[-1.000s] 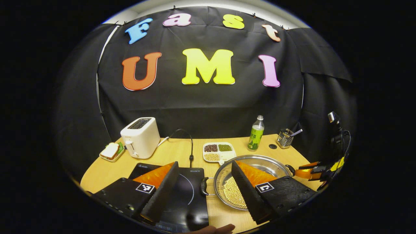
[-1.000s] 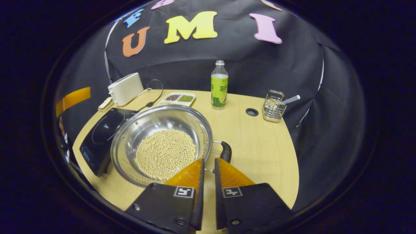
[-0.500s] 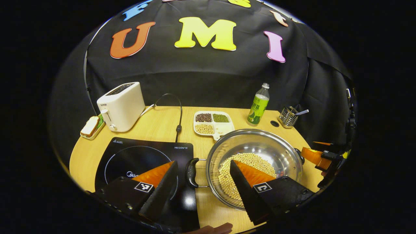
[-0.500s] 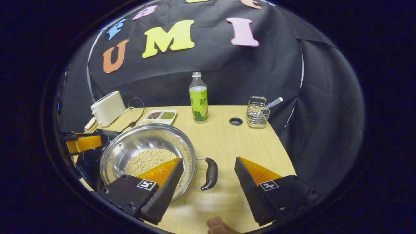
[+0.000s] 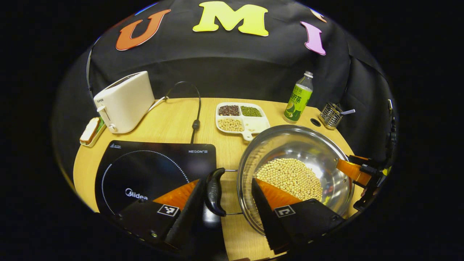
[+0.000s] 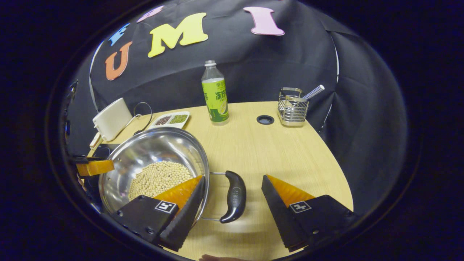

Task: First push the handle of the pot to place it horizontally, then grasp the pot with both hands and set it on the induction cooktop.

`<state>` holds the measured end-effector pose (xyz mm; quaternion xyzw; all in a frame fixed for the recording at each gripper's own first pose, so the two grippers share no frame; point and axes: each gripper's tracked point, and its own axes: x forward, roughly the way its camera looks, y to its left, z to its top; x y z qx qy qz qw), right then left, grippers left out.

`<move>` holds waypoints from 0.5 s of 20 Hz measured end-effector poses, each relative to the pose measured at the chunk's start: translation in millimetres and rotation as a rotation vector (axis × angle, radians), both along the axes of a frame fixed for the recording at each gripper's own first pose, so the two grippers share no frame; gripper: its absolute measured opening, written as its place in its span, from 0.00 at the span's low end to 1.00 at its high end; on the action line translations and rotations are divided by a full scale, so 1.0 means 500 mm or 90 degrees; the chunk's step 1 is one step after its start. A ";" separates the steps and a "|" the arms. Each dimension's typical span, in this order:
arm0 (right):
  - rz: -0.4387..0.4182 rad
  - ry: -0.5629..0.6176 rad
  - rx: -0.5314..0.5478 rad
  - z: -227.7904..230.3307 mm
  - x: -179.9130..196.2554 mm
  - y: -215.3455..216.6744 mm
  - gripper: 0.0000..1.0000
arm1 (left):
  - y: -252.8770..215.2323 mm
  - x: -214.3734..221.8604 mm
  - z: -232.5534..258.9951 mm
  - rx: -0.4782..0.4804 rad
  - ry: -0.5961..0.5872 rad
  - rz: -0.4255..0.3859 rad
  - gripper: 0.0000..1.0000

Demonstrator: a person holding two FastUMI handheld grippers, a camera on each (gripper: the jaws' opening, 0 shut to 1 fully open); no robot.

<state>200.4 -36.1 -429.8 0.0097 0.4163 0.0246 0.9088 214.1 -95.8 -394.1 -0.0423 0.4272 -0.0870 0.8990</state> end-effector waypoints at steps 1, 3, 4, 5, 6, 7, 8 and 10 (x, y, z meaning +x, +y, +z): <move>0.000 0.000 0.001 0.000 0.001 0.000 0.96 | 0.008 0.009 0.001 0.004 -0.011 0.004 0.75; 0.003 0.001 0.006 -0.002 0.001 0.004 0.96 | 0.006 0.014 0.002 -0.002 -0.020 0.001 0.70; 0.008 0.000 0.013 -0.001 0.002 0.009 0.90 | 0.006 0.015 0.001 -0.008 -0.023 0.003 0.68; 0.014 0.000 0.021 -0.003 0.003 0.015 0.89 | 0.009 0.019 0.004 -0.011 -0.031 0.007 0.69; 0.016 0.002 0.026 -0.008 0.003 0.016 0.82 | 0.013 0.019 -0.002 -0.009 -0.029 0.004 0.67; 0.017 0.003 0.029 -0.010 0.002 0.018 0.77 | 0.012 0.021 -0.002 -0.007 -0.034 -0.004 0.65; 0.017 0.001 0.032 -0.008 0.004 0.018 0.75 | 0.014 0.019 -0.002 -0.004 -0.036 -0.007 0.63; 0.015 0.001 0.039 -0.012 0.003 0.021 0.73 | 0.014 0.021 -0.005 0.009 -0.048 -0.012 0.63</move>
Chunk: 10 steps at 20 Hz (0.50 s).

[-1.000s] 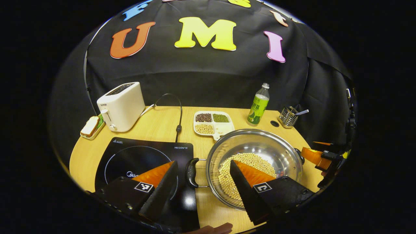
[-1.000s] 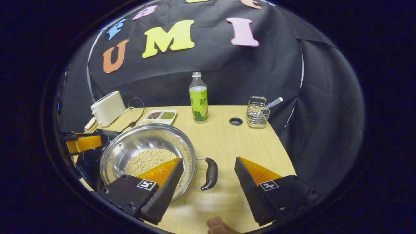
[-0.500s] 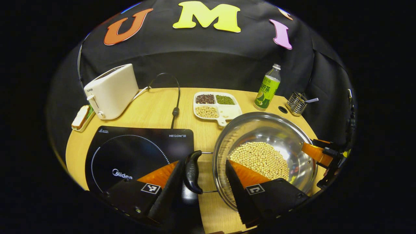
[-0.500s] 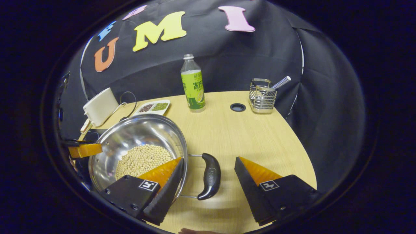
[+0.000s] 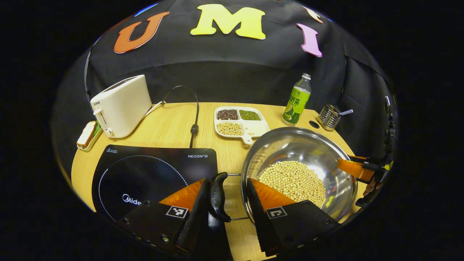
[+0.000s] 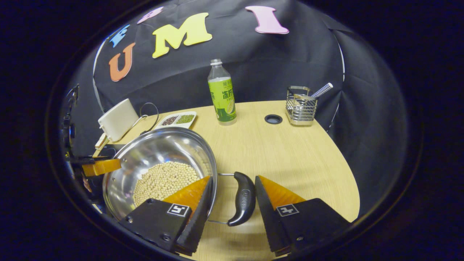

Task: First push the handle of the pot to place it horizontally, then grasp the pot with both hands and set it on the induction cooktop.

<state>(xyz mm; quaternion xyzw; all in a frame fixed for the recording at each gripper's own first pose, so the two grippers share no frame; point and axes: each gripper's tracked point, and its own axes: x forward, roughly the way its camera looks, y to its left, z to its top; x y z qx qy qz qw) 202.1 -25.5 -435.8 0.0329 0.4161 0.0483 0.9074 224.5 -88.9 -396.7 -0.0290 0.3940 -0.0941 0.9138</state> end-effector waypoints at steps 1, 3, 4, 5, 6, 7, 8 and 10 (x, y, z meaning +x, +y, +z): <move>0.002 -0.002 0.004 -0.001 0.000 0.002 0.72 | 0.000 -0.004 -0.001 0.009 -0.006 -0.003 0.63; 0.000 -0.009 -0.001 -0.001 0.003 0.002 0.67 | 0.000 -0.006 -0.003 0.030 -0.015 -0.018 0.64; -0.001 -0.013 -0.007 -0.002 0.002 0.001 0.67 | 0.003 -0.007 -0.003 0.041 -0.020 -0.023 0.64; 0.000 -0.018 -0.016 -0.002 0.002 0.001 0.67 | -0.001 -0.003 -0.005 0.038 -0.022 -0.021 0.65; -0.001 -0.021 -0.023 -0.001 0.001 0.000 0.66 | -0.002 -0.003 -0.006 0.035 -0.021 -0.020 0.61; -0.002 -0.022 -0.028 0.001 -0.001 0.001 0.67 | 0.000 -0.004 -0.004 0.033 -0.024 -0.018 0.61; -0.002 -0.025 -0.029 0.001 0.000 0.001 0.66 | 0.000 -0.006 -0.006 0.033 -0.022 -0.017 0.59; -0.008 -0.022 -0.026 0.001 -0.002 0.001 0.65 | -0.001 -0.005 -0.004 0.030 -0.018 -0.015 0.57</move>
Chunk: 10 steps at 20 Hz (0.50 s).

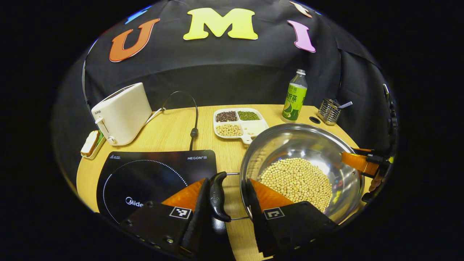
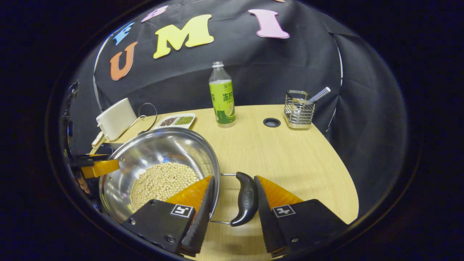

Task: First push the handle of the pot to place it horizontally, then grasp the pot with both hands and set it on the induction cooktop.

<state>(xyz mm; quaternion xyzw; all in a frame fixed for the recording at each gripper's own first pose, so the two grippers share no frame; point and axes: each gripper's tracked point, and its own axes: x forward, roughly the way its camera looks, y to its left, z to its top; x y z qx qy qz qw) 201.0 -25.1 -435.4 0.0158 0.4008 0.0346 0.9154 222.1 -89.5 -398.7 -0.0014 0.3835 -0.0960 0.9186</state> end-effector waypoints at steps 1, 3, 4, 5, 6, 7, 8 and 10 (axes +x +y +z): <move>-0.003 0.004 -0.002 0.000 -0.002 -0.002 0.65 | -0.002 -0.001 0.001 -0.004 0.004 0.003 0.57; -0.012 0.011 0.001 0.003 -0.006 -0.002 0.63 | -0.005 -0.013 0.002 -0.010 0.012 0.013 0.55; -0.018 0.016 0.002 0.006 -0.012 -0.004 0.63 | -0.009 -0.025 0.004 -0.008 0.018 0.012 0.55; -0.020 0.020 0.002 0.014 -0.025 -0.010 0.63 | -0.015 -0.039 0.009 -0.006 0.020 0.009 0.55; -0.022 0.020 0.002 0.028 -0.046 -0.026 0.64 | -0.016 -0.050 0.014 -0.008 0.022 0.008 0.55; -0.024 0.018 0.003 0.044 -0.058 -0.031 0.63 | -0.019 -0.061 0.022 -0.011 0.021 0.006 0.55; -0.024 0.015 0.003 0.058 -0.067 -0.034 0.64 | -0.021 -0.067 0.036 -0.013 0.015 0.006 0.55; -0.027 0.009 0.002 0.083 -0.079 -0.030 0.62 | -0.019 -0.077 0.064 -0.010 -0.001 0.005 0.55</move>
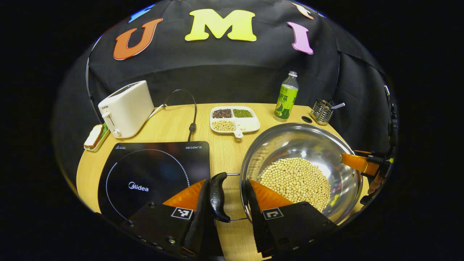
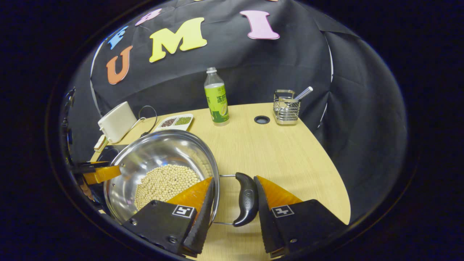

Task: First push the handle of the pot to place it horizontally, then grasp the pot with both hands and set it on the induction cooktop.

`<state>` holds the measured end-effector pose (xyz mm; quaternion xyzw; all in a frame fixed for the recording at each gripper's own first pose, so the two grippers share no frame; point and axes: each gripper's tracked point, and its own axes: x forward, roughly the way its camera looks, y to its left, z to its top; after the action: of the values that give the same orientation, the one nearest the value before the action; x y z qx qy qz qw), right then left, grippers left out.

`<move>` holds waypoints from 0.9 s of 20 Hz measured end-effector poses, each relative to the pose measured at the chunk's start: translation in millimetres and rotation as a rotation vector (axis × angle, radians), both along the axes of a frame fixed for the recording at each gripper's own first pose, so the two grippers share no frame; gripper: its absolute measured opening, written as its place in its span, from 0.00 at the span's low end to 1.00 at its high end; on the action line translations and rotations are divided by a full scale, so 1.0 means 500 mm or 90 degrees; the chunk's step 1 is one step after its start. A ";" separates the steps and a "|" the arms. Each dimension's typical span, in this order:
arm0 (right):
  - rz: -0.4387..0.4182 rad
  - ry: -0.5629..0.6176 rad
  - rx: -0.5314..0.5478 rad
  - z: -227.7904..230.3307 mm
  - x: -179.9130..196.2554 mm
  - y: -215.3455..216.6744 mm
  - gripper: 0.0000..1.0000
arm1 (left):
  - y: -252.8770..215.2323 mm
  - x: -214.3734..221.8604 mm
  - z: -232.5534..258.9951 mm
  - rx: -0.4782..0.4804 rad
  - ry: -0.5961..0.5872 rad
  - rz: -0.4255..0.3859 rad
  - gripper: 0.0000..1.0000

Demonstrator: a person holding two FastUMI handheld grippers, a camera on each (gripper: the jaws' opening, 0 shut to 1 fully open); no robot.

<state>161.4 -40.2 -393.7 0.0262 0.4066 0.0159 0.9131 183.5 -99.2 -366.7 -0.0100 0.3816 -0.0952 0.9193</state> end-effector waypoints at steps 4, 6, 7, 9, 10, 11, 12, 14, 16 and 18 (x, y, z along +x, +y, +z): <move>0.005 -0.026 -0.021 0.065 -0.023 0.004 0.62 | 0.002 -0.025 0.051 -0.020 -0.019 0.006 0.54; 0.009 -0.032 -0.026 0.095 -0.036 0.011 0.63 | 0.010 -0.042 0.074 -0.028 -0.027 0.011 0.55; 0.010 -0.035 -0.024 0.109 -0.042 0.019 0.62 | 0.015 -0.047 0.090 -0.029 -0.036 0.013 0.55; 0.012 -0.037 -0.020 0.135 -0.057 0.033 0.63 | 0.028 -0.060 0.119 -0.033 -0.052 0.015 0.54; 0.012 -0.038 -0.018 0.147 -0.064 0.040 0.63 | 0.036 -0.067 0.133 -0.039 -0.057 0.017 0.54; 0.012 -0.036 -0.015 0.159 -0.071 0.049 0.62 | 0.045 -0.071 0.145 -0.044 -0.061 0.019 0.54; 0.014 -0.037 -0.012 0.172 -0.075 0.061 0.62 | 0.056 -0.076 0.158 -0.051 -0.065 0.027 0.54; 0.019 -0.049 -0.006 0.196 -0.076 0.087 0.63 | 0.082 -0.083 0.183 -0.056 -0.078 0.044 0.54; 0.029 -0.051 0.007 0.204 -0.079 0.123 0.63 | 0.117 -0.087 0.204 -0.051 -0.094 0.059 0.54; 0.037 -0.049 0.025 0.217 -0.078 0.164 0.63 | 0.154 -0.089 0.226 -0.053 -0.110 0.077 0.54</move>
<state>122.4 41.8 -285.2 0.0316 0.3714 0.0515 0.9265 139.1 -22.0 -253.9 -0.0626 0.2956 -0.0561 0.9516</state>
